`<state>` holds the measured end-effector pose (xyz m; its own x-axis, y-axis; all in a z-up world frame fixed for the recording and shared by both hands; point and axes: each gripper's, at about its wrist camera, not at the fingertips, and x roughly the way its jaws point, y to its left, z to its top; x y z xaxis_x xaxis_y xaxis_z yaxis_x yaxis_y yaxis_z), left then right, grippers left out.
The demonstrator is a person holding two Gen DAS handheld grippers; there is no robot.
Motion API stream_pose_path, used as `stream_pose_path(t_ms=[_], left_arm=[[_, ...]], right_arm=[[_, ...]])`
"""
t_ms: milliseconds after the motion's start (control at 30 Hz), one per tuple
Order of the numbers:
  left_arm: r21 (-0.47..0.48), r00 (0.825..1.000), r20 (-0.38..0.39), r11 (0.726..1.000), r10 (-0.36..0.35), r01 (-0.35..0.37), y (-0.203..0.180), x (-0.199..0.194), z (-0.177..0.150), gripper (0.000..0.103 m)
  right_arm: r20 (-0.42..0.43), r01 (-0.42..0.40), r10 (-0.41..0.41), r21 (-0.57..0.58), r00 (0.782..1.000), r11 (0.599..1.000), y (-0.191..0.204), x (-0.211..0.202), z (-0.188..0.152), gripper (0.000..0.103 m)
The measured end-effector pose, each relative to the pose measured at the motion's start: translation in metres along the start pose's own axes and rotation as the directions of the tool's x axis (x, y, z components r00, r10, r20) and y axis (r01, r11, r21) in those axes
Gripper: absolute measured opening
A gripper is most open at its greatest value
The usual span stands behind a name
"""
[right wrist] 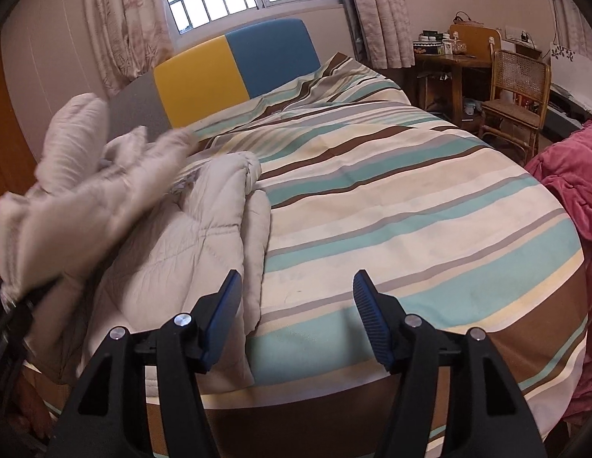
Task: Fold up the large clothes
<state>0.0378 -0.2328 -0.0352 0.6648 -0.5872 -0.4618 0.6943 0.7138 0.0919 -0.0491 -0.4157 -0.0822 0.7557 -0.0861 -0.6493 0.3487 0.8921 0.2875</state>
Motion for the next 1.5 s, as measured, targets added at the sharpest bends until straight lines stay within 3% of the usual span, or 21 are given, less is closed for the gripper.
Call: stream_pose_path(t_ms=[200, 300, 367, 400, 467, 533, 733, 800, 867, 933, 1000, 1067, 1133, 1167, 1200, 1267, 1367, 1433, 1500], left_arm=[[0.055, 0.99, -0.086, 0.992, -0.112, 0.117, -0.019, 0.035, -0.022, 0.027], [0.04, 0.989, -0.069, 0.99, -0.133, 0.136, -0.015, 0.04, -0.029, 0.028], [0.031, 0.988, -0.06, 0.989, -0.143, 0.145, -0.014, 0.037, -0.032, 0.028], [0.029, 0.988, -0.056, 0.989, -0.146, 0.148, -0.013, 0.036, -0.033, 0.03], [0.045, 0.988, -0.055, 0.988, -0.142, 0.145, -0.014, 0.032, -0.037, 0.032], [0.089, 0.99, -0.071, 0.988, -0.122, 0.128, -0.014, 0.026, -0.042, 0.035], [0.127, 0.982, -0.098, 0.976, -0.163, 0.174, -0.009, 0.003, -0.05, 0.044], [0.091, 0.974, -0.097, 0.973, -0.204, 0.213, 0.0, -0.01, -0.053, 0.047], [0.019, 0.965, -0.067, 0.967, -0.253, 0.254, 0.014, -0.023, -0.051, 0.072], [-0.092, 0.96, -0.027, 0.957, -0.278, 0.274, 0.034, -0.037, -0.051, 0.074], [-0.166, 0.969, 0.006, 0.955, -0.249, 0.246, 0.054, -0.045, -0.046, 0.074], [-0.242, 0.985, 0.048, 0.955, -0.163, 0.17, 0.082, -0.053, -0.043, 0.077], [-0.342, 0.997, 0.082, 0.939, -0.006, 0.034, 0.12, -0.058, -0.041, 0.084], [-0.381, 0.995, 0.08, 0.924, 0.056, -0.021, 0.133, -0.057, -0.039, 0.084], [-0.445, 0.987, 0.057, 0.889, 0.152, -0.111, 0.155, -0.055, -0.039, 0.084], [-0.534, 0.968, 0.02, 0.821, 0.251, -0.202, 0.187, -0.05, -0.042, 0.084], [-0.624, 0.947, -0.04, 0.732, 0.319, -0.273, 0.218, -0.034, -0.044, 0.079], [-0.643, 0.949, -0.085, 0.711, 0.304, -0.285, 0.225, -0.017, -0.045, 0.073], [-0.645, 0.965, -0.118, 0.721, 0.234, -0.254, 0.219, 0.01, -0.042, 0.07]], right_arm=[[0.019, -0.047, 0.046, 0.043, 0.999, 0.998, -0.005, -0.007, 0.004, 0.061], [0.053, -0.16, 0.158, 0.03, 0.986, 0.987, 0.006, -0.017, 0.012, 0.062], [0.017, -0.233, 0.233, -0.007, 0.972, 0.972, 0.022, -0.014, 0.015, 0.063], [-0.008, -0.233, 0.233, -0.026, 0.973, 0.972, 0.029, -0.01, 0.015, 0.063], [-0.075, -0.146, 0.141, -0.067, 0.987, 0.987, 0.039, 0.007, 0.014, 0.063], [-0.135, -0.147, 0.142, -0.032, 0.981, 0.989, 0.035, 0.023, 0.011, 0.065], [-0.148, -0.098, 0.085, -0.084, 0.985, 0.992, 0.043, 0.029, 0.002, 0.065], [-0.14, -0.06, 0.044, -0.108, 0.989, 0.992, 0.046, 0.028, 0.0, 0.065], [-0.13, -0.042, 0.026, -0.116, 0.991, 0.992, 0.048, 0.028, -0.004, 0.065], [-0.13, -0.053, 0.041, -0.091, 0.991, 0.994, 0.046, 0.026, -0.007, 0.065], [-0.12, -0.055, 0.044, -0.094, 0.992, 0.994, 0.045, 0.023, -0.007, 0.065], [-0.091, -0.053, 0.044, -0.107, 0.995, 0.993, 0.047, 0.013, -0.003, 0.065], [-0.034, -0.054, 0.05, -0.107, 0.998, 0.993, 0.05, -0.001, 0.007, 0.065], [0.01, -0.07, 0.071, -0.099, 0.997, 0.993, 0.052, -0.012, 0.015, 0.065], [0.051, -0.092, 0.097, -0.092, 0.994, 0.991, 0.057, -0.023, 0.024, 0.065], [0.117, -0.133, 0.145, -0.103, 0.983, 0.986, 0.07, -0.039, 0.041, 0.065], [0.145, -0.204, 0.228, -0.162, 0.963, 0.965, 0.106, -0.045, 0.067, 0.064], [0.125, -0.245, 0.273, -0.201, 0.954, 0.948, 0.133, -0.039, 0.078, 0.063], [0.095, -0.277, 0.308, -0.251, 0.947, 0.928, 0.165, -0.025, 0.089, 0.061]])
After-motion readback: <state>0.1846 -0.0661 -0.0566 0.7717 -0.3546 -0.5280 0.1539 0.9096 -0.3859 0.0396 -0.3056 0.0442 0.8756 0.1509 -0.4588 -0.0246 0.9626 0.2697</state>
